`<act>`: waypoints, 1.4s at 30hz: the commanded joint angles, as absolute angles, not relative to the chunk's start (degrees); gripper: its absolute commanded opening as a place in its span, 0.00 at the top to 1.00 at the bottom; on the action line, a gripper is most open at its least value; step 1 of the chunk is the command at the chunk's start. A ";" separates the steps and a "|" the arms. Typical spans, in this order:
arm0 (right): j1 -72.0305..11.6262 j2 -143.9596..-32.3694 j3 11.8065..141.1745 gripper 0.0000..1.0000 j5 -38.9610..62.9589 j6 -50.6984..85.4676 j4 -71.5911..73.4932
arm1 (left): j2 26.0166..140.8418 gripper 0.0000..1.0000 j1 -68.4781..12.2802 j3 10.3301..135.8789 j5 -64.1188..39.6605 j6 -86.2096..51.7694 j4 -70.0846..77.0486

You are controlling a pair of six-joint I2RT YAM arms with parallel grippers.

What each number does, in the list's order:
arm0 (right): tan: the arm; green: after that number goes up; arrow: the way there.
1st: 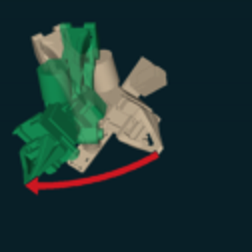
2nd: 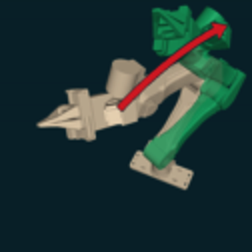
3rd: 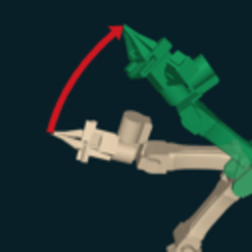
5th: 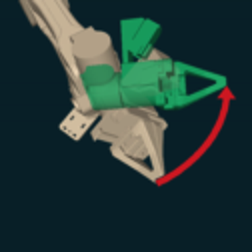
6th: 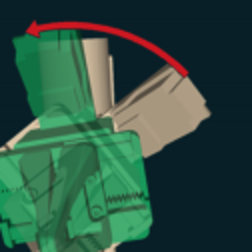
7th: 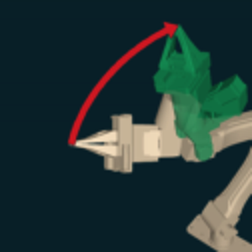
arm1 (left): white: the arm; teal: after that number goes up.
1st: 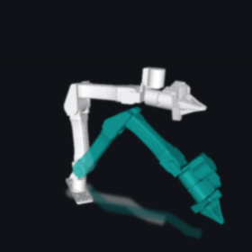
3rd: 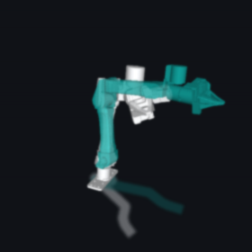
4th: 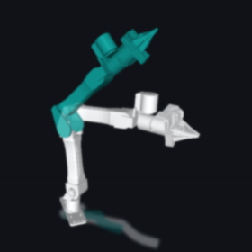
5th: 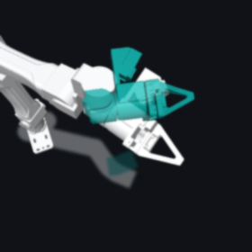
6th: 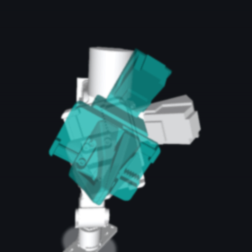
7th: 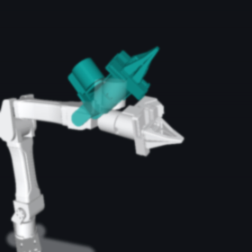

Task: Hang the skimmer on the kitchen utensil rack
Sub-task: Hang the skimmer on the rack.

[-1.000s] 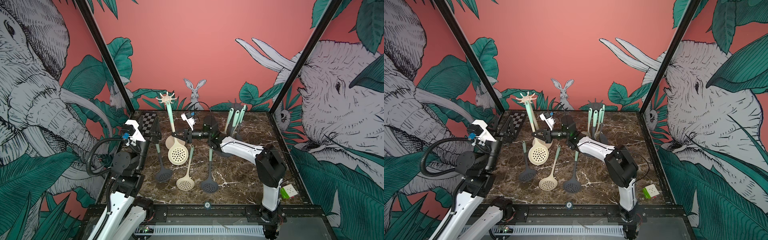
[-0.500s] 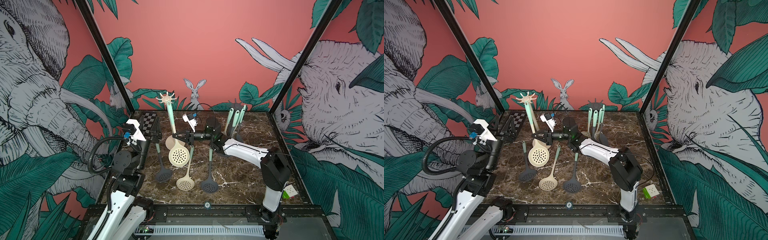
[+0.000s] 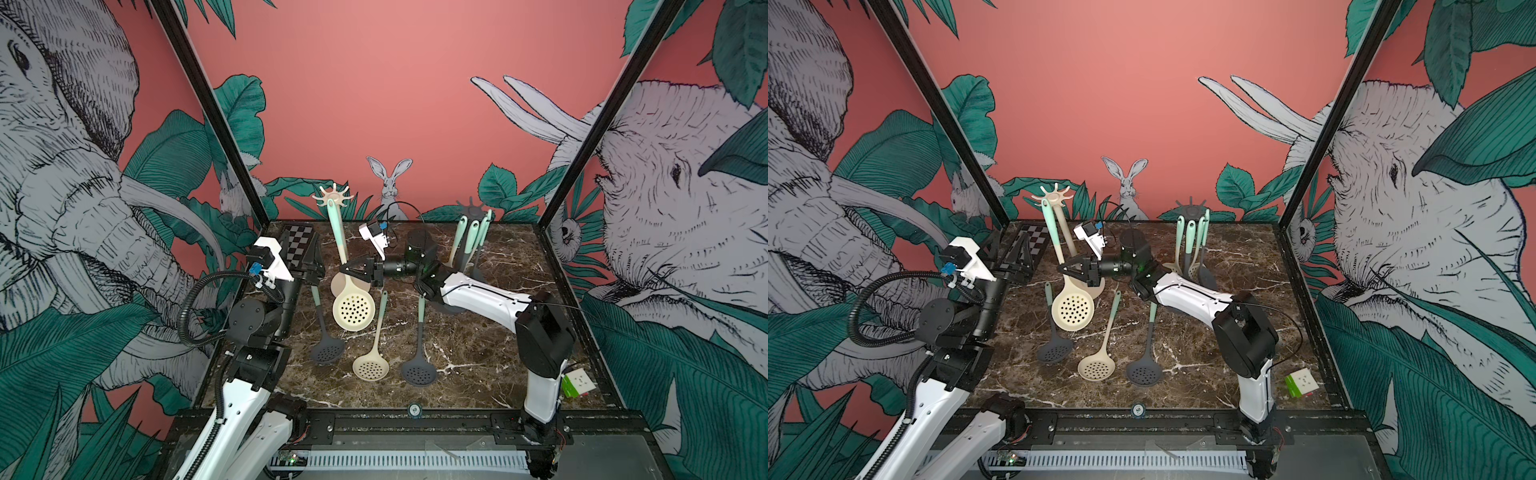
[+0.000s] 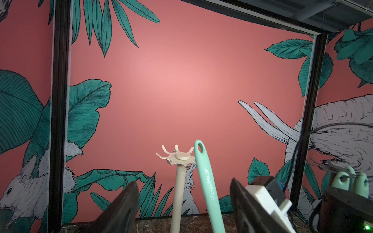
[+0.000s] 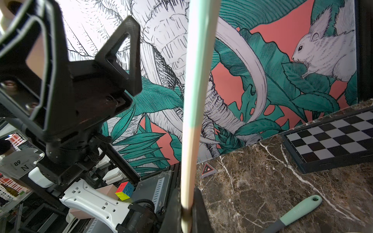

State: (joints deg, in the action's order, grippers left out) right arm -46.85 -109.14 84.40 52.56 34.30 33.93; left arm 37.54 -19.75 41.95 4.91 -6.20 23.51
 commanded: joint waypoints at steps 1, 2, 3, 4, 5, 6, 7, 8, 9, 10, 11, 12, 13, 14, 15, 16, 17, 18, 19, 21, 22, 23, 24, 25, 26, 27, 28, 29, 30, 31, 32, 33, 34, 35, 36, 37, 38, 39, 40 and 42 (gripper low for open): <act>-47.20 -109.78 86.23 1.00 53.29 34.56 34.86 | 37.44 0.27 -19.67 42.35 4.25 -5.73 24.96; -47.20 -109.86 86.09 1.00 53.24 34.56 34.77 | 37.44 0.27 -19.69 42.36 4.22 -5.72 24.88; -47.19 -109.94 85.93 1.00 53.10 34.53 34.63 | 37.36 0.27 -19.67 42.29 4.17 -5.78 24.95; -47.20 -109.95 85.81 1.00 52.85 34.49 34.55 | 37.44 0.27 -19.68 42.23 4.15 -5.80 24.92; -47.20 -110.04 85.86 1.00 52.59 34.54 34.32 | 37.44 0.27 -19.67 42.26 4.13 -5.80 24.98; -47.20 -110.12 85.82 1.00 52.51 34.43 34.25 | 37.45 0.27 -19.68 42.19 4.13 -5.80 24.97; -47.20 -110.19 85.77 1.00 52.48 34.37 34.28 | 37.44 0.27 -19.69 42.19 4.14 -5.80 25.05; -47.20 -110.34 85.71 1.00 52.38 34.37 34.19 | 37.40 0.27 -19.67 42.19 4.15 -5.80 24.98; -47.15 -110.40 85.62 1.00 52.23 34.45 34.17 | 37.41 0.27 -19.68 42.14 4.14 -5.80 24.95; -47.11 -110.47 85.53 1.00 52.22 34.58 34.25 | 37.43 0.27 -19.64 42.11 4.14 -5.84 24.90; -47.11 -110.48 85.56 1.00 52.21 34.62 34.18 | 37.35 0.27 -19.69 42.10 4.06 -5.80 24.94; -47.11 -110.57 85.41 1.00 52.14 34.65 34.26 | 37.30 0.27 -19.67 42.10 4.10 -5.80 24.92; -47.11 -110.56 85.30 1.00 52.20 34.78 34.44 | 37.19 0.27 -19.67 42.06 4.04 -5.80 24.94; -47.12 -110.65 85.24 1.00 52.12 34.91 34.49 | 37.18 0.27 -19.63 42.02 4.04 -5.80 24.92; -47.02 -110.74 85.12 1.00 52.12 35.01 34.68 | 37.18 0.27 -19.67 42.01 4.06 -5.80 24.91; -47.02 -110.82 85.08 1.00 52.12 35.16 34.97 | 37.17 0.27 -19.62 41.90 4.06 -5.89 24.98; -46.95 -110.91 85.12 1.00 52.12 35.47 35.04 | 37.16 0.27 -19.68 41.86 4.09 -5.89 24.93; -46.94 -110.98 85.14 1.00 52.12 35.59 35.26 | 37.09 0.27 -19.61 41.84 4.12 -5.98 24.93; -46.86 -111.11 85.04 1.00 52.12 35.89 35.31 | 37.02 0.27 -19.66 41.79 4.11 -5.98 24.96; -46.76 -111.23 84.74 1.00 52.12 36.24 35.85 | 36.87 0.27 -19.63 41.75 4.09 -5.99 24.93; -46.76 -111.29 84.71 1.00 52.16 36.35 35.86 | 36.80 0.27 -19.69 41.77 4.15 -5.98 24.87; -46.67 -111.36 84.47 1.00 52.20 36.59 36.10 | 36.78 0.27 -19.69 41.76 4.06 -5.94 24.85; -46.70 -111.44 84.29 1.00 52.12 36.84 36.36 | 36.67 0.27 -19.68 41.75 4.05 -5.89 24.79; -46.69 -111.49 84.14 1.00 52.03 36.96 36.45 | 36.61 0.27 -19.65 41.75 4.13 -5.89 24.79; -46.60 -111.46 84.03 1.00 52.03 37.09 36.53 | 36.49 0.27 -19.73 41.65 4.13 -5.89 24.78; -46.58 -111.53 83.94 1.00 51.95 37.18 36.71 | 36.47 0.27 -19.69 41.65 4.14 -5.93 24.78; -46.58 -111.53 83.78 1.00 51.89 37.27 36.72 | 36.47 0.27 -19.68 41.57 4.15 -5.89 24.79; -46.59 -111.54 83.75 1.00 51.89 37.44 36.80 | 36.37 0.27 -19.60 41.53 4.17 -5.90 24.73; -46.59 -111.62 83.65 1.00 51.87 37.44 36.80 | 36.39 0.27 -19.66 41.48 4.17 -6.01 24.76; -46.52 -111.62 83.54 1.00 51.86 37.47 36.75 | 36.31 0.27 -19.66 41.41 4.22 -6.00 24.78; -46.52 -111.70 83.41 1.00 51.79 37.38 36.67 | 36.29 0.27 -19.64 41.32 4.22 -6.12 24.78; -46.49 -111.80 83.32 1.00 51.77 37.32 36.50 | 36.19 0.27 -19.65 41.24 4.24 -6.14 24.78; -46.50 -111.93 83.11 1.00 51.68 37.27 36.26 | 36.21 0.27 -19.69 41.22 4.22 -6.15 24.78; -46.49 -112.10 82.99 1.00 51.55 37.10 36.14 | 36.05 0.27 -19.61 41.22 4.27 -6.16 24.77; -46.45 -112.31 82.88 1.00 51.54 37.01 35.76 | 36.07 0.27 -19.67 41.15 4.24 -6.23 24.76; -46.45 -112.54 82.87 1.00 51.47 37.00 35.40 | 35.99 0.27 -19.64 41.13 4.22 -6.25 24.77; -46.41 -112.90 82.88 1.00 51.59 36.99 35.14 | 36.02 0.27 -19.68 41.13 4.27 -6.31 24.79; -46.41 -113.17 82.94 1.00 51.73 37.08 34.99 | 35.93 0.27 -19.69 41.09 4.25 -6.34 24.78; -46.33 -113.41 82.85 1.00 51.70 37.05 34.79 | 36.03 0.27 -19.61 41.06 4.22 -6.33 24.88; -46.38 -113.64 82.75 1.00 51.59 37.01 34.38 | 36.02 0.28 -19.62 40.96 4.28 -6.42 24.85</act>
State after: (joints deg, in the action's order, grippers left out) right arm -46.59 -112.07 83.64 51.46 36.60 34.41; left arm 36.67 -19.75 41.82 4.73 -6.22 23.49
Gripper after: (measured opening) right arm 0.063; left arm 0.725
